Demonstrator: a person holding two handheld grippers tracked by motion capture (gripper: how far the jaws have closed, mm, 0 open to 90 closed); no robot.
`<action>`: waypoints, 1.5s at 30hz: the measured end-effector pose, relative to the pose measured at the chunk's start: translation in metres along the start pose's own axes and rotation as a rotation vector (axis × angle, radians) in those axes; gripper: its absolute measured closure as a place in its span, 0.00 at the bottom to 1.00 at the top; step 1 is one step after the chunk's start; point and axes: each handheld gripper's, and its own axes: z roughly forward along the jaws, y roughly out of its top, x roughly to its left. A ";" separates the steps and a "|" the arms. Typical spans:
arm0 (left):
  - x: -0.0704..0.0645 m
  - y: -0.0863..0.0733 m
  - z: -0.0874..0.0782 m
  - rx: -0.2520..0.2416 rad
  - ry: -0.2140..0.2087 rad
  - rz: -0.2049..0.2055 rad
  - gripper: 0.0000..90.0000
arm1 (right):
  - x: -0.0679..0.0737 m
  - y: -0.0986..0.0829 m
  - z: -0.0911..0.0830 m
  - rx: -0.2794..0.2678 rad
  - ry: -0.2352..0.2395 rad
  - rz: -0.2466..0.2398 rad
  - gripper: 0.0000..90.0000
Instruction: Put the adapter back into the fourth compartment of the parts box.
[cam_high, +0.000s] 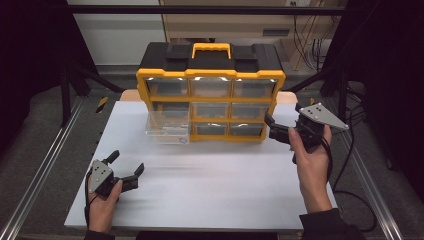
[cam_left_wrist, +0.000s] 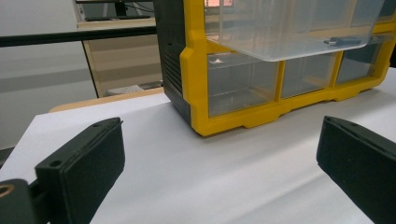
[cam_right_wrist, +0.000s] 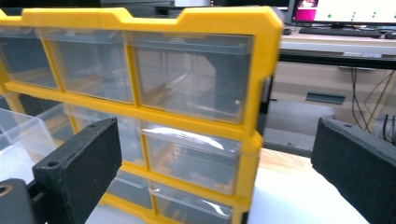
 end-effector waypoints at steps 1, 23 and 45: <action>0.000 0.000 0.000 0.000 0.000 0.000 0.01 | -0.002 -0.001 -0.002 -0.001 -0.005 0.002 0.02; 0.002 -0.001 -0.001 0.000 0.006 -0.013 0.01 | -0.039 -0.049 -0.034 0.012 -0.074 0.080 0.02; 0.002 -0.001 -0.001 0.001 0.009 -0.017 0.01 | -0.047 -0.101 -0.049 0.030 -0.138 0.093 0.03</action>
